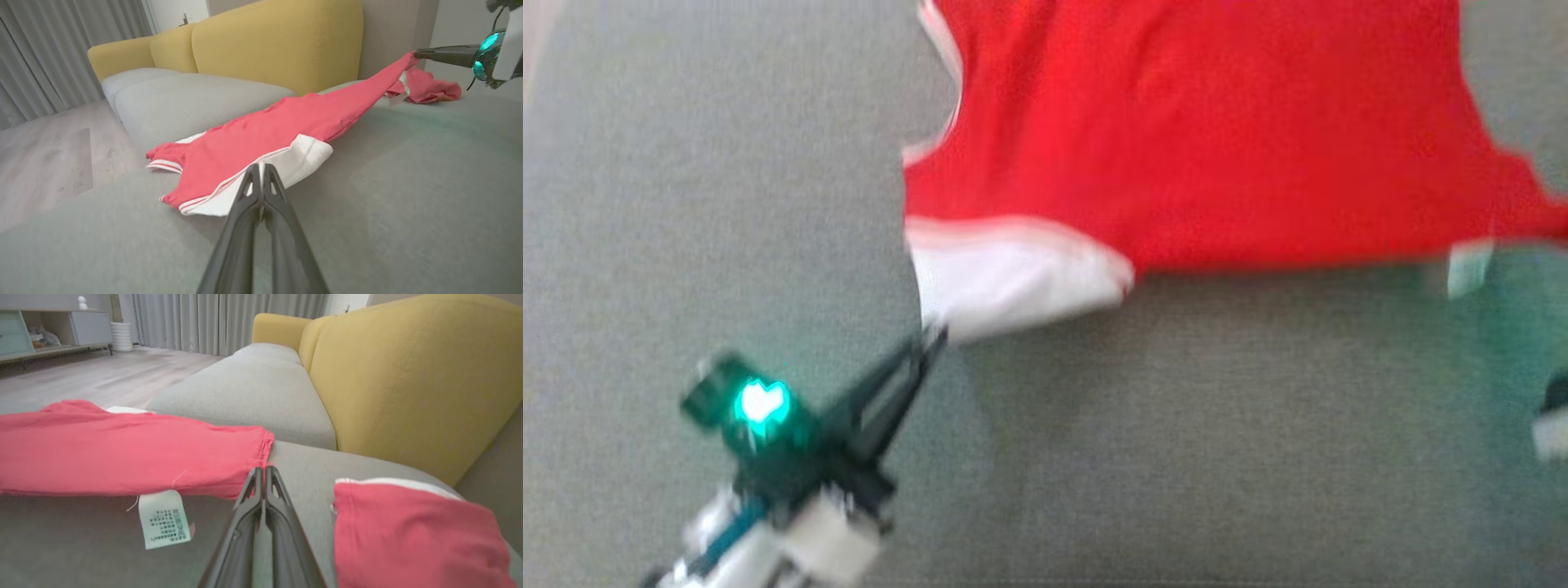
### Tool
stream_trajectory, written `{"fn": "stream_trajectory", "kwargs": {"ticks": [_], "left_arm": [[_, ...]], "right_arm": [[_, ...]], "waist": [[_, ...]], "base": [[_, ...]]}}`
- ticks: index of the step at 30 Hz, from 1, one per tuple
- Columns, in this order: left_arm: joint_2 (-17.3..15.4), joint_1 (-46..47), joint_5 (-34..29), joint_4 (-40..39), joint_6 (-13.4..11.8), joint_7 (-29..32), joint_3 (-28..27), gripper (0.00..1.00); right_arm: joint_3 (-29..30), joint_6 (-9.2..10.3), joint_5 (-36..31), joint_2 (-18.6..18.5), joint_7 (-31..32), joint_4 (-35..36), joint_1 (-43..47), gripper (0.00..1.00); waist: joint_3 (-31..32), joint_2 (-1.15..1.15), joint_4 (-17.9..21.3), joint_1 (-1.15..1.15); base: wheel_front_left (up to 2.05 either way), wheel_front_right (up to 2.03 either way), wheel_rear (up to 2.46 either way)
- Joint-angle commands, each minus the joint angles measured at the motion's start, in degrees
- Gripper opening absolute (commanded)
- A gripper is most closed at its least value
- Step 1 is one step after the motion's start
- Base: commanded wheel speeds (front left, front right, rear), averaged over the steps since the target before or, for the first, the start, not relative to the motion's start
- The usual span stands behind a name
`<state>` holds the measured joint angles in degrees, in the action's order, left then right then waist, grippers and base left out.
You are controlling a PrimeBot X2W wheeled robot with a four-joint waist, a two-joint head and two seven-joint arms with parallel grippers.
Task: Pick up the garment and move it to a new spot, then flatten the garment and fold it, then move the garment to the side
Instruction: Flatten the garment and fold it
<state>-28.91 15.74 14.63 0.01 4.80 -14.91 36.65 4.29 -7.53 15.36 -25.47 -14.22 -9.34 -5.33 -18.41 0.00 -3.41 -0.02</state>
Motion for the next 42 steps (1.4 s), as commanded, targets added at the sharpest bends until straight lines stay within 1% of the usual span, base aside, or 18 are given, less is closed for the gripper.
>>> {"fn": "stream_trajectory", "kwargs": {"ticks": [1,4,7,10,13,17,21,27,32,36,40,41,42], "left_arm": [[-2.71,-1.30,0.20,-2.86,-0.98,-0.08,-2.48,0.00],[-4.12,-6.69,1.09,-5.04,-2.27,-0.08,-2.55,0.00],[-5.61,-10.10,1.90,-7.87,-2.81,0.44,-2.41,0.00],[-6.27,-10.83,2.77,-10.23,-2.67,1.27,-2.46,0.00],[-6.03,-9.40,3.19,-10.63,-2.32,1.45,-2.80,0.00],[-4.34,-3.52,3.44,-9.95,-1.23,2.27,-3.12,0.00],[-3.10,4.21,2.68,-7.05,-0.09,2.68,-3.55,0.00],[-1.50,17.02,1.45,0.28,1.63,3.12,-2.68,0.00],[-0.47,26.74,0.20,7.01,2.39,2.35,0.00,0.00],[0.32,31.53,-0.40,12.04,2.54,1.29,1.20,0.00],[1.16,33.33,-0.94,16.52,2.39,0.55,1.52,0.00],[1.59,33.35,-0.76,17.39,1.91,0.39,1.15,0.04],[2.13,33.17,-0.38,18.17,1.41,0.27,0.70,0.82]], "right_arm": [[0.81,0.04,-0.52,-1.01,0.58,3.49,2.87,0.00],[2.34,0.04,-1.00,0.26,2.38,6.65,9.18,0.00],[3.54,0.04,-1.22,0.98,3.84,9.84,13.51,0.00],[4.99,0.04,-1.03,1.76,4.81,12.00,15.27,0.00],[5.63,0.04,-0.68,2.49,5.52,12.47,14.92,0.00],[5.56,0.04,-0.28,2.53,6.32,11.24,11.80,0.00],[4.61,0.04,0.60,1.42,7.33,8.57,6.93,0.00],[2.29,0.04,1.51,-0.50,8.14,3.66,-1.88,0.00],[-0.52,0.04,2.56,-2.23,7.94,-1.24,-7.90,0.00],[-2.81,0.04,2.88,-2.52,6.84,-4.64,-12.16,0.00],[-4.79,0.04,3.57,-2.19,5.32,-8.04,-15.62,0.00],[-5.00,0.04,3.75,-2.00,4.81,-8.87,-16.24,0.51],[-5.07,0.04,3.86,-1.83,4.22,-9.66,-16.73,1.00]], "waist": [[2.42,0.00,1.09,0.02],[3.88,0.00,1.27,0.02],[4.37,0.00,1.30,0.02],[4.16,0.00,1.04,0.02],[3.62,0.00,0.87,0.02],[1.66,0.00,0.69,0.02],[-0.95,0.00,0.99,0.02],[-4.88,0.00,1.38,0.02],[-7.14,0.00,1.52,0.02],[-8.20,0.00,2.10,0.02],[-8.76,0.00,2.50,0.02],[-8.75,0.00,2.58,0.02],[-8.64,0.00,2.61,0.02]], "base": [[0.00,0.00,0.00],[0.00,0.00,0.00],[0.00,0.00,0.00],[0.00,0.00,0.00],[0.00,0.00,0.00],[0.00,0.00,0.00],[0.00,0.00,0.00],[0.00,0.00,0.00],[0.00,0.00,0.00],[0.00,0.00,0.00],[0.00,0.00,0.00],[0.00,0.00,0.00],[0.00,0.00,0.00]]}}
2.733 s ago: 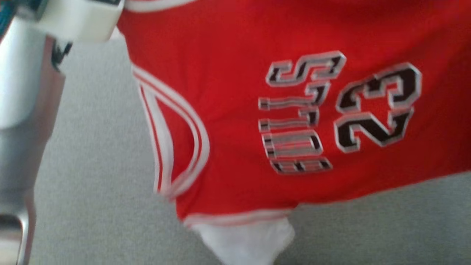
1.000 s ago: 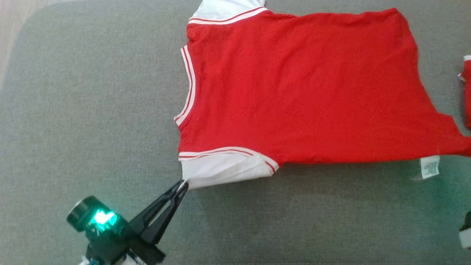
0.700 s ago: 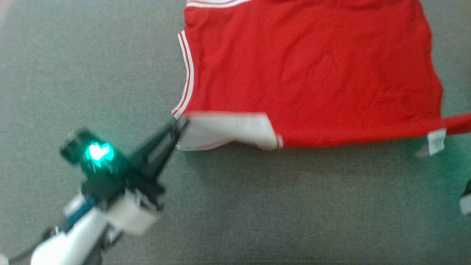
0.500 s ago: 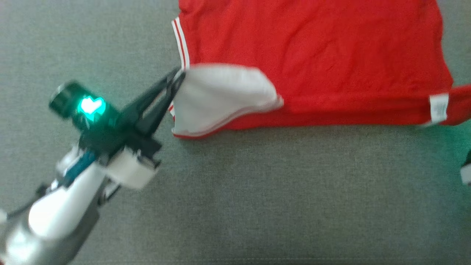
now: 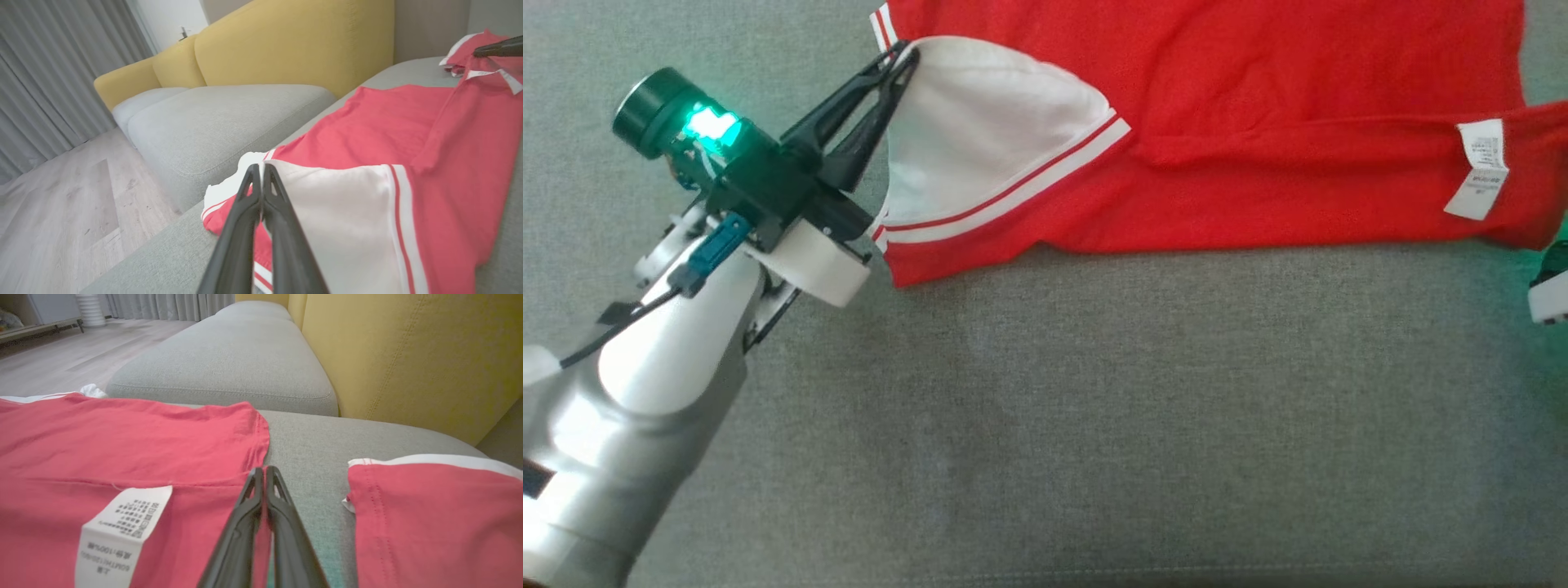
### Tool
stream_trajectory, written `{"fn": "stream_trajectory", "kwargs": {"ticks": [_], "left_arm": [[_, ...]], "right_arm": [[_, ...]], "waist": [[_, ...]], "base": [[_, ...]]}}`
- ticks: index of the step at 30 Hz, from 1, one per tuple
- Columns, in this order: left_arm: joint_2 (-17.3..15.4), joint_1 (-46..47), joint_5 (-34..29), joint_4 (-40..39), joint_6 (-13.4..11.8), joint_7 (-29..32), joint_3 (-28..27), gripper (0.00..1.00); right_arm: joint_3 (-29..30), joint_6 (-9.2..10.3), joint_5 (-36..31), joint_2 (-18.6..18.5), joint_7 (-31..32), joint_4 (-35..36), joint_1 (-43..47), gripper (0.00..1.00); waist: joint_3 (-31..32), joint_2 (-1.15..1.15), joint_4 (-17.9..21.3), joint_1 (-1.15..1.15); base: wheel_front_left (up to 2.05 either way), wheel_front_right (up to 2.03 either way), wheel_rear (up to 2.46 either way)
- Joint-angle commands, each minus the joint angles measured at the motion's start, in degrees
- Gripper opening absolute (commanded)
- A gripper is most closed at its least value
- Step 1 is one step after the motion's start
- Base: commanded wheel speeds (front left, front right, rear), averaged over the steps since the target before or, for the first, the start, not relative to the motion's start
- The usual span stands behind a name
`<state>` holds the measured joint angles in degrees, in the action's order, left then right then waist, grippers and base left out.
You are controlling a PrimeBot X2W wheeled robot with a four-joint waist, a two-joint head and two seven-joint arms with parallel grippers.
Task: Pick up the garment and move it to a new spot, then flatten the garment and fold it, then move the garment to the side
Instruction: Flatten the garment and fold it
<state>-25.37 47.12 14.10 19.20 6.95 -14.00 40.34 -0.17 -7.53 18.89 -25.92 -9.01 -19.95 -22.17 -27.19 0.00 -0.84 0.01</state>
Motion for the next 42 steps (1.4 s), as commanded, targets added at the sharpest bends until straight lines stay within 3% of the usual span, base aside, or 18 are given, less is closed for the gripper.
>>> {"fn": "stream_trajectory", "kwargs": {"ticks": [1,9,15,18,21,22,23,24,25,34,35,36,37,42], "left_arm": [[-0.95,1.43,0.39,-0.35,-1.11,-0.74,-3.23,1.00],[3.65,-8.84,5.96,1.79,-6.15,-0.93,-5.75,1.00],[7.24,-17.63,12.98,2.60,-10.15,2.98,-8.00,1.00],[8.01,-19.81,15.34,3.56,-10.76,5.65,-8.35,1.00],[8.39,-20.90,17.38,4.25,-9.73,8.70,-7.92,1.00],[8.45,-21.05,17.99,4.39,-9.32,9.57,-7.82,0.85],[8.50,-21.11,18.53,4.48,-8.93,10.28,-7.76,0.44],[8.52,-21.09,18.98,4.53,-8.61,10.79,-7.74,0.26],[8.57,-21.05,19.53,4.61,-8.21,11.38,-7.74,0.00],[8.71,-20.69,20.95,4.15,-6.83,11.37,-7.68,0.00],[8.66,-20.77,21.03,4.17,-6.78,11.34,-7.65,0.00],[8.64,-20.87,21.10,4.20,-6.73,11.33,-7.59,0.00],[8.61,-21.04,21.18,4.21,-6.65,11.31,-7.51,0.00],[8.09,-22.77,21.62,3.92,-6.15,11.39,-6.93,0.00]], "right_arm": [[-0.81,0.04,0.45,-1.16,-1.59,0.34,-0.21,1.00],[0.22,0.04,0.19,1.49,-4.92,-1.83,1.08,1.00],[0.63,0.04,0.09,3.13,-5.53,-2.19,3.06,1.00],[0.32,0.04,0.14,3.80,-5.65,-2.53,3.31,1.00],[-0.12,0.04,0.50,4.12,-5.70,-3.21,3.26,1.00],[-0.29,0.04,0.73,4.07,-5.70,-3.52,3.12,1.00],[-0.67,0.04,1.04,3.95,-5.56,-3.95,2.96,1.00],[-1.46,0.04,1.34,3.69,-5.17,-4.40,2.81,1.00],[-2.03,0.04,1.73,3.47,-4.85,-4.97,2.62,1.00],[-4.41,0.04,5.69,2.92,1.25,-13.88,0.59,1.00],[-5.03,0.04,6.32,2.90,1.96,-14.55,0.52,0.61],[-5.84,0.04,6.93,2.71,2.12,-14.76,0.46,0.05],[-6.64,0.04,7.62,2.44,2.14,-14.86,0.49,0.00],[-8.58,0.04,11.15,-0.72,2.41,-14.71,2.31,0.00]], "waist": [[0.38,0.00,0.01,-0.01],[3.90,0.00,-0.22,-0.01],[5.48,0.00,-0.15,-0.01],[5.80,0.00,0.13,-0.01],[5.86,0.00,0.45,-0.01],[5.80,0.00,0.51,-0.01],[5.72,0.00,0.52,-0.01],[5.64,0.00,0.48,-0.01],[5.54,0.00,0.45,-0.01],[6.13,0.00,-1.36,-0.01],[6.33,0.00,-1.58,-0.01],[6.59,0.00,-1.81,-0.01],[6.88,0.00,-1.99,-0.01],[9.30,0.00,-2.77,-0.01]], "base": [[0.00,0.00,0.00],[0.00,0.00,0.00],[0.00,0.00,0.00],[0.00,0.00,0.00],[0.00,0.00,0.00],[0.00,0.00,0.00],[0.00,0.00,0.00],[0.00,0.00,0.00],[0.00,0.00,0.00],[0.00,0.00,0.00],[0.00,0.00,0.00],[0.00,0.00,0.00],[0.00,0.00,0.00],[0.00,0.00,0.00]]}}
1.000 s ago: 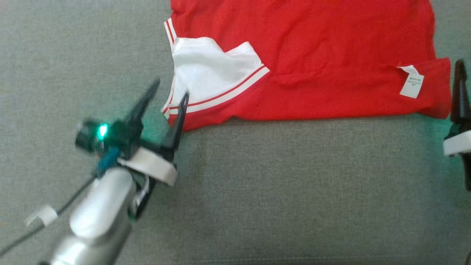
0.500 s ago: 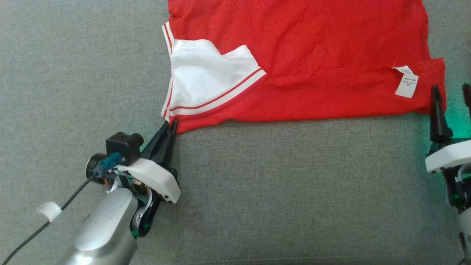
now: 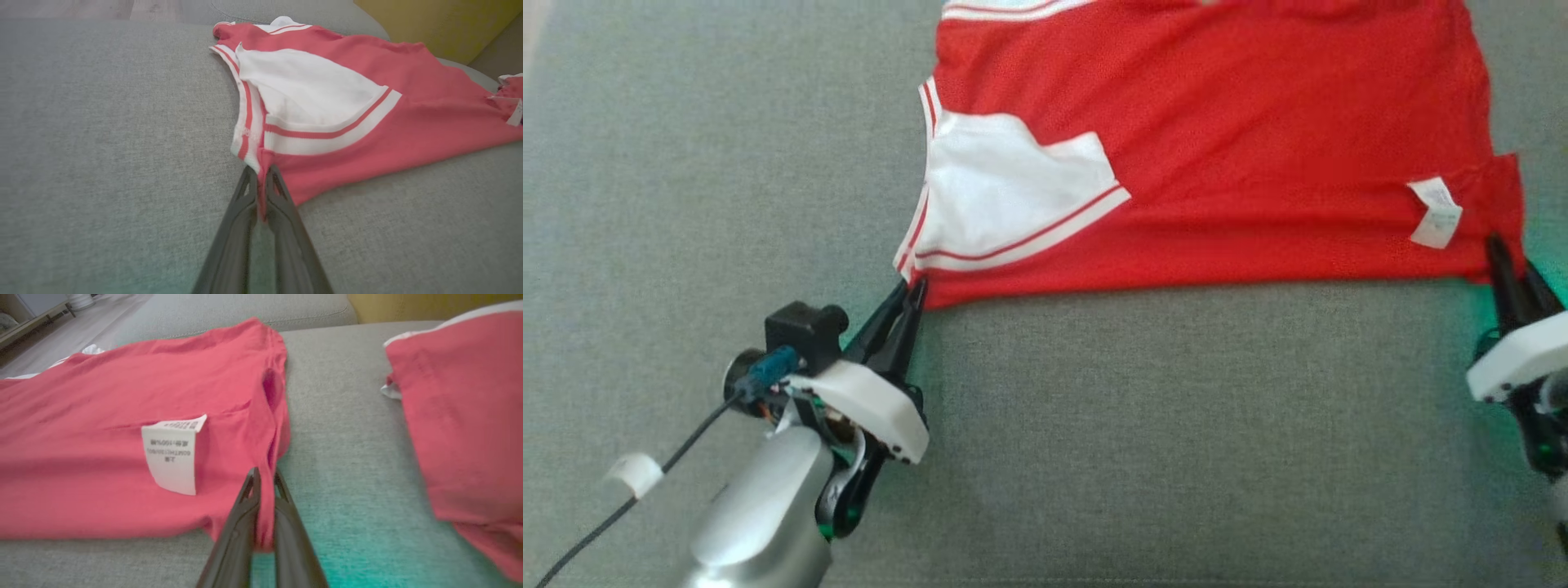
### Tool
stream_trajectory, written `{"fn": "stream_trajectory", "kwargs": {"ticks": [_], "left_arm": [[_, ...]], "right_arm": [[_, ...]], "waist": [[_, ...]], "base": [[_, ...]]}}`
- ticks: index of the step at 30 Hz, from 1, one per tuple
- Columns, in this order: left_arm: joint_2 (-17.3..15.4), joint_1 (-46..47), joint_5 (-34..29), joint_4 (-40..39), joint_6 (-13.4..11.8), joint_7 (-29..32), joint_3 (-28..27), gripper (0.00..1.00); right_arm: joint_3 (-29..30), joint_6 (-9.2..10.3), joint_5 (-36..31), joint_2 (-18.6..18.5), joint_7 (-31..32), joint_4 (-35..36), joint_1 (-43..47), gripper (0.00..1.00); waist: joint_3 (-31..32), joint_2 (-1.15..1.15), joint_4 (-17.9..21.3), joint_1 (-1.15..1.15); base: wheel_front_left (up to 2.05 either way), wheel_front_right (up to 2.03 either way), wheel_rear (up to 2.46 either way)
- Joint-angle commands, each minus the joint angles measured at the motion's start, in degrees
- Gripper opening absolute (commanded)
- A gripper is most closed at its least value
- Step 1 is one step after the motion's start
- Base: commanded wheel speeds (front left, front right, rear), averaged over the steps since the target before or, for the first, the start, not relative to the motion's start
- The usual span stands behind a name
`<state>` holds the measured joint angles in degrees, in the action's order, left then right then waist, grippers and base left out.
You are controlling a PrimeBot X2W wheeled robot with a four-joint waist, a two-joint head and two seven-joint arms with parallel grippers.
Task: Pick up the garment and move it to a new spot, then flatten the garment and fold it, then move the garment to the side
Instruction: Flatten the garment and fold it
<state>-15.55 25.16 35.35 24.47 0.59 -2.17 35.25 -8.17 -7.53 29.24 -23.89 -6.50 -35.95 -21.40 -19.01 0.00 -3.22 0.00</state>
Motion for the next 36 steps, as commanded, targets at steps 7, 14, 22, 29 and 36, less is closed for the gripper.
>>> {"fn": "stream_trajectory", "kwargs": {"ticks": [7,14,22,29,36], "left_arm": [[-4.75,-8.37,2.06,-6.44,0.34,1.81,-0.77,0.00],[-8.27,-17.53,2.38,-15.70,-2.90,4.08,0.29,0.00],[-9.53,-18.55,1.36,-20.81,-5.19,5.69,0.64,1.00],[-11.86,-4.69,-2.09,-23.93,-3.31,9.25,-1.08,1.00],[-9.43,20.62,-1.34,-16.57,5.04,18.77,0.25,1.00]], "right_arm": [[-1.91,0.04,5.94,-7.99,1.01,5.64,9.57,0.00],[-1.14,0.04,9.05,-11.32,2.71,13.32,20.67,0.00],[3.53,0.04,8.90,-10.00,3.43,20.13,26.42,1.00],[9.25,0.04,7.68,-8.60,5.22,27.62,25.02,1.00],[10.23,0.04,4.18,-7.17,7.54,33.67,20.57,1.00]], "waist": [[4.94,0.00,-0.37,0.00],[6.28,0.00,-0.41,0.00],[5.70,0.00,-0.41,0.00],[1.82,0.00,-0.39,0.00],[-5.07,0.00,0.85,0.00]], "base": [[0.00,0.00,0.00],[0.00,0.00,0.00],[0.00,0.00,0.00],[0.00,0.00,0.00],[0.00,0.00,0.00]]}}
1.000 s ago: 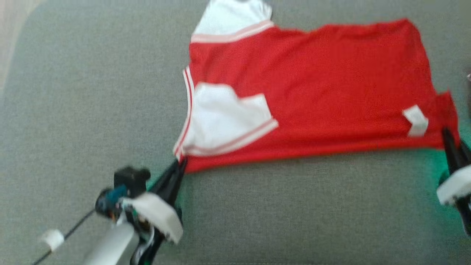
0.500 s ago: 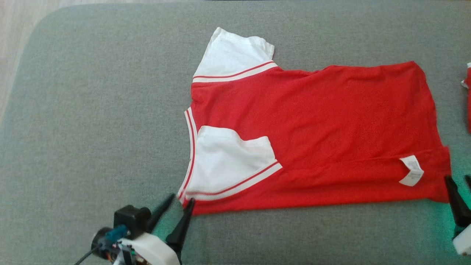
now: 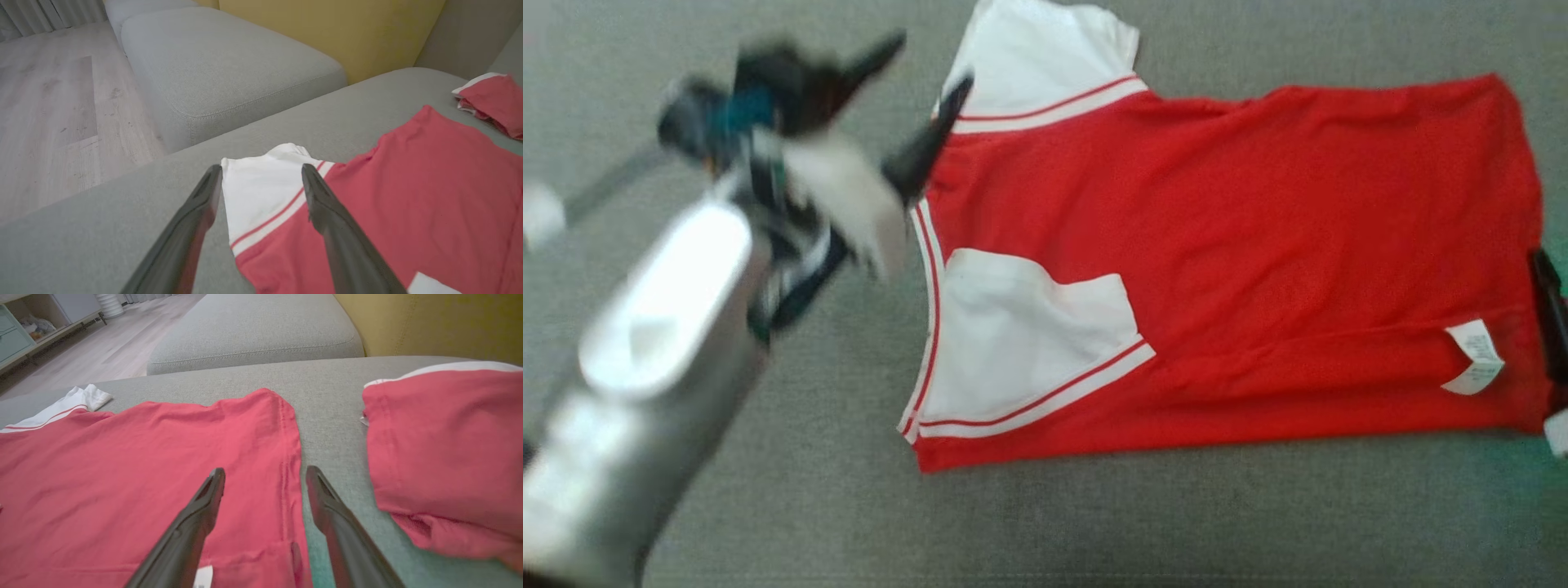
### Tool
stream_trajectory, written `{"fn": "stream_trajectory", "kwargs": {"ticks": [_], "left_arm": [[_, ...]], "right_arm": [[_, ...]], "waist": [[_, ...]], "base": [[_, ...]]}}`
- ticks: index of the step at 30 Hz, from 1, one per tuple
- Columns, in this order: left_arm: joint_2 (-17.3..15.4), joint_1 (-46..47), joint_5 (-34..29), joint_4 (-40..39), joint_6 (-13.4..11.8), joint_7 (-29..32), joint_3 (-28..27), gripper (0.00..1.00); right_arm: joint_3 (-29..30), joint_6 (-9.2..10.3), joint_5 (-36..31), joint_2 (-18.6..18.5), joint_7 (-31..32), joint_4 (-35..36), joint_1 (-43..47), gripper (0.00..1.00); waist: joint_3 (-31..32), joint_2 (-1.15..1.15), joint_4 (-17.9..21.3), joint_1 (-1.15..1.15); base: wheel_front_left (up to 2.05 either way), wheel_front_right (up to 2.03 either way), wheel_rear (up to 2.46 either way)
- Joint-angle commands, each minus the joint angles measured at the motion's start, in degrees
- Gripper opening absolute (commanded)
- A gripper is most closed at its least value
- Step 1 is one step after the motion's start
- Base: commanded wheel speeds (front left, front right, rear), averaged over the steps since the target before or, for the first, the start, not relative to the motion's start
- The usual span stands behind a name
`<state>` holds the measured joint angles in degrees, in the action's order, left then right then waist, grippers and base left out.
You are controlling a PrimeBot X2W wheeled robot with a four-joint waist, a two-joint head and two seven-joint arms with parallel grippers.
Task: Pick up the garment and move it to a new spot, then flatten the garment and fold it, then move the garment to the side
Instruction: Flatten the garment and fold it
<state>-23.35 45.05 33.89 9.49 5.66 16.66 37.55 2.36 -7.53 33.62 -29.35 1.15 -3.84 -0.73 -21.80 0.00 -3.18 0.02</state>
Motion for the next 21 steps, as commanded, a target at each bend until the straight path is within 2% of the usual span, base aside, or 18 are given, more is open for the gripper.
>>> {"fn": "stream_trajectory", "kwargs": {"ticks": [1,8,15,21], "left_arm": [[-0.97,4.01,1.31,0.51,0.71,1.60,-1.46,1.00],[-0.05,21.00,7.47,16.16,1.78,10.88,1.71,1.00],[-2.81,28.50,11.55,23.29,1.81,13.04,6.77,1.00],[-4.71,31.81,12.96,27.11,1.81,13.20,9.96,1.00]], "right_arm": [[-0.50,0.04,-0.41,-1.55,0.08,2.10,-0.86,1.00],[-4.55,0.04,-1.08,-1.63,0.43,3.97,-6.23,1.00],[-8.54,0.04,-0.62,-1.17,-0.84,2.29,-10.60,1.00],[-9.78,0.04,-0.40,-1.19,-2.41,0.40,-12.04,1.00]], "waist": [[-3.30,0.00,1.17,-0.02],[-8.92,0.00,5.38,-0.02],[-11.74,0.00,9.68,-0.02],[-13.12,0.00,11.61,-0.02]], "base": [[0.00,0.00,0.00],[0.00,0.00,0.00],[0.00,0.00,0.00],[0.00,0.00,0.00]]}}
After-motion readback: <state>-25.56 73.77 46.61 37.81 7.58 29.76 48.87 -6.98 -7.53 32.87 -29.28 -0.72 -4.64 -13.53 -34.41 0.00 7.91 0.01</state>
